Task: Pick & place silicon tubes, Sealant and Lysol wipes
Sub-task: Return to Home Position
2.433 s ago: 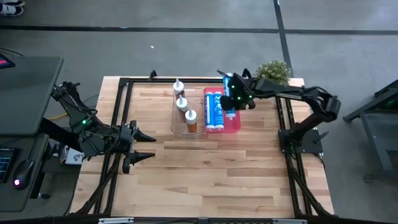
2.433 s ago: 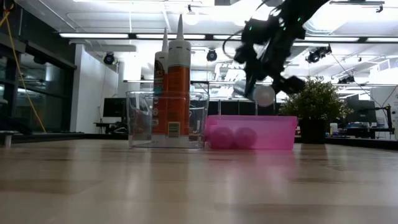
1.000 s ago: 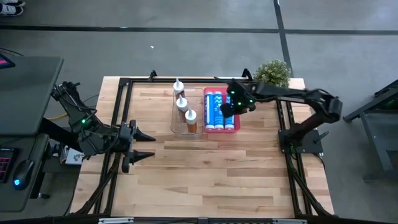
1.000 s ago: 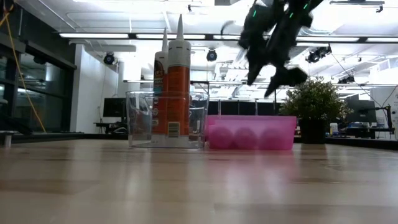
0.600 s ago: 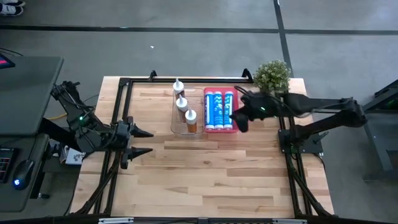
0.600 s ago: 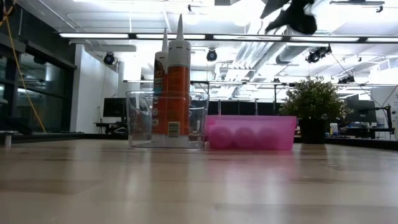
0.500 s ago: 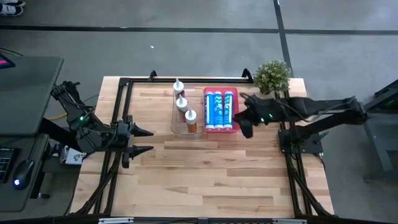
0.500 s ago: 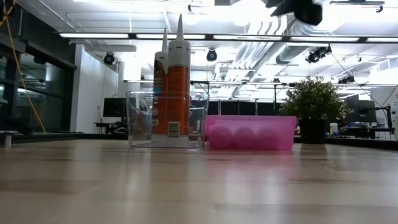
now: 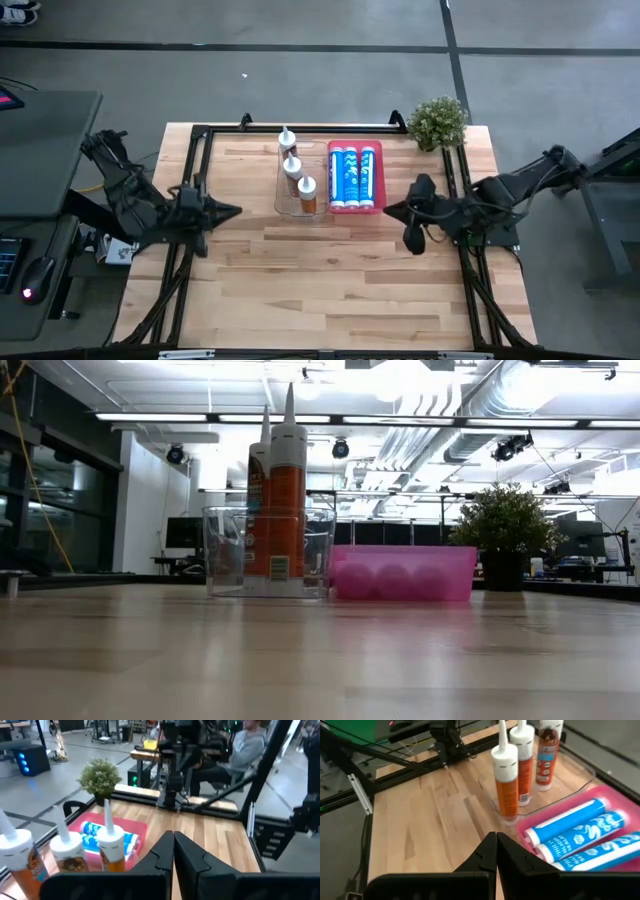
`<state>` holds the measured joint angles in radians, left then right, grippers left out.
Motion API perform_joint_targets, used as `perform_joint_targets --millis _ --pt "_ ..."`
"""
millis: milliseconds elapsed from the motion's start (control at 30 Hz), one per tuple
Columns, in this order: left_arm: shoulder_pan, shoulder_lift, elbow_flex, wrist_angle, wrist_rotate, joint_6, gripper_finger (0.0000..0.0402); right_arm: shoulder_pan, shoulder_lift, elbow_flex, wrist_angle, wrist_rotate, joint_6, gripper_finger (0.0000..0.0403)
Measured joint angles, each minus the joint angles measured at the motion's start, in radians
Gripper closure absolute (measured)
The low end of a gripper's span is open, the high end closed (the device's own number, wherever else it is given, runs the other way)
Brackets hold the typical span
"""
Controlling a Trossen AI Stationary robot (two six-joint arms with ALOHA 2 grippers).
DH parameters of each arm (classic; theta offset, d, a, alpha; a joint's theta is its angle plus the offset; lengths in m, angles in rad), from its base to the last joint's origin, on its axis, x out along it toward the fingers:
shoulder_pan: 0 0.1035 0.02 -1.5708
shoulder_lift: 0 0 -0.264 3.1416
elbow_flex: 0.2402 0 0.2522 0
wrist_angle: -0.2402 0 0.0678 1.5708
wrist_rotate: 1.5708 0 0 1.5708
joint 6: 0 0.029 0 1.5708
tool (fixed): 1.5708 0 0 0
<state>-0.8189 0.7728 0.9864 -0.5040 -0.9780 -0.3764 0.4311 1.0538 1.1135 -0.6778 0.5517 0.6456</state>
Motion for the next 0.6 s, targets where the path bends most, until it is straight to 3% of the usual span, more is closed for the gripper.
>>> perform_joint_targets --millis 167,367,600 --pt "0.070 -0.090 -0.065 0.020 0.061 0.009 0.0400 0.077 -0.025 0.000 -0.065 0.130 0.050 0.0402" --pt "0.185 -0.203 -0.242 0.198 0.174 0.034 0.0401 0.161 -0.081 -0.009 -0.107 0.262 0.089 0.0402" --pt "0.287 -0.374 -0.468 0.400 0.298 0.032 0.0401 0.264 -0.243 -0.242 0.086 0.379 0.140 0.0402"
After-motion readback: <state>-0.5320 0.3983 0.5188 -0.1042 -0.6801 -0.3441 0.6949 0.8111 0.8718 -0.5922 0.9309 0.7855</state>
